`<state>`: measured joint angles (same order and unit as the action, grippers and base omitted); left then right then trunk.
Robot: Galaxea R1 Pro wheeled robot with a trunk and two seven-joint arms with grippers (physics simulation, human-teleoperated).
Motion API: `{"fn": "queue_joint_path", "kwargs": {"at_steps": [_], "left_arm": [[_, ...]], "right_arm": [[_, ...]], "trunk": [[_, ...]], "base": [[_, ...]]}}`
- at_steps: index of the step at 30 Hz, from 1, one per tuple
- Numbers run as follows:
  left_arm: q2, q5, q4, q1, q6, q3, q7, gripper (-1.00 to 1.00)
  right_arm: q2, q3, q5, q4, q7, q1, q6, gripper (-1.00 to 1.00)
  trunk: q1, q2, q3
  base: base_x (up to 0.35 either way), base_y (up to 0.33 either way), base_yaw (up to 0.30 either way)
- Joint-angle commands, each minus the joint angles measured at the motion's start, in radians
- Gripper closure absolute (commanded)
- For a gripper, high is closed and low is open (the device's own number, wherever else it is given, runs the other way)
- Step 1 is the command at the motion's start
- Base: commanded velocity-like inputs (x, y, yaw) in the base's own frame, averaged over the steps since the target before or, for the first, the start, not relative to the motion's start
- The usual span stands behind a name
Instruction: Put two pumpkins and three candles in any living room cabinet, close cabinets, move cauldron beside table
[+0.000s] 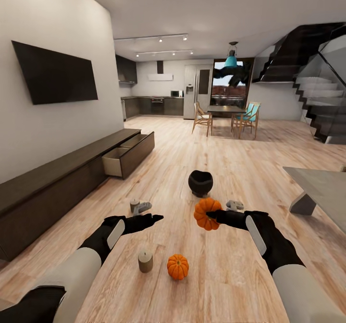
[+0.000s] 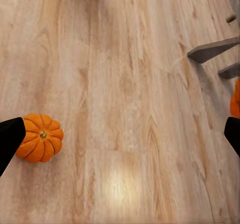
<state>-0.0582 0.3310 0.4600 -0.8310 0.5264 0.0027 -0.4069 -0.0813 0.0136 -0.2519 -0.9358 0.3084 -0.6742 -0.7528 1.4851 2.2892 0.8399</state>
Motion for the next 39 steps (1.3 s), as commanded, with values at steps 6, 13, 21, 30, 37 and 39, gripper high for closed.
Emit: {"fn": "queue_joint_path", "kwargs": {"at_steps": [6, 13, 21, 30, 37, 39], "left_arm": [[0.001, 0.008, -0.079, 0.000, 0.010, 0.004, -0.008, -1.00], [-0.005, 0.010, -0.125, 0.000, 0.012, 0.006, -0.004, -1.00], [-0.015, 0.006, -0.159, 0.000, 0.003, 0.004, 0.004, -1.00], [-0.062, 0.002, -0.216, 0.000, 0.001, 0.001, 0.169, -1.00], [-0.069, 0.003, -0.238, 0.000, 0.002, 0.000, 0.182, -1.00], [-0.070, 0.003, -0.238, 0.000, 0.003, 0.000, 0.182, -1.00]], "right_arm": [[0.001, 0.000, -0.003, -0.052, 0.004, -0.001, -0.095, 1.00], [0.001, 0.000, -0.002, -0.143, 0.005, -0.007, -0.188, 1.00], [0.003, 0.000, -0.003, -0.181, 0.005, -0.024, -0.223, 1.00], [0.003, -0.001, -0.003, -0.249, 0.004, -0.027, -0.287, 1.00], [0.003, -0.003, 0.000, -0.259, 0.003, -0.027, -0.294, 1.00], [0.004, -0.003, 0.001, -0.260, 0.003, -0.027, -0.294, 1.00]], "trunk": [[0.023, 0.043, 0.022], [0.050, 0.092, 0.054], [0.054, 0.099, 0.070], [0.054, 0.099, 0.085], [0.054, 0.099, 0.096], [0.054, 0.099, 0.099]], "base": [[0.000, 0.000, 0.000], [0.000, 0.000, 0.000], [0.000, 0.000, 0.000], [0.014, -0.002, 0.000], [0.226, -0.143, 0.000], [0.130, -0.095, 0.000]]}}
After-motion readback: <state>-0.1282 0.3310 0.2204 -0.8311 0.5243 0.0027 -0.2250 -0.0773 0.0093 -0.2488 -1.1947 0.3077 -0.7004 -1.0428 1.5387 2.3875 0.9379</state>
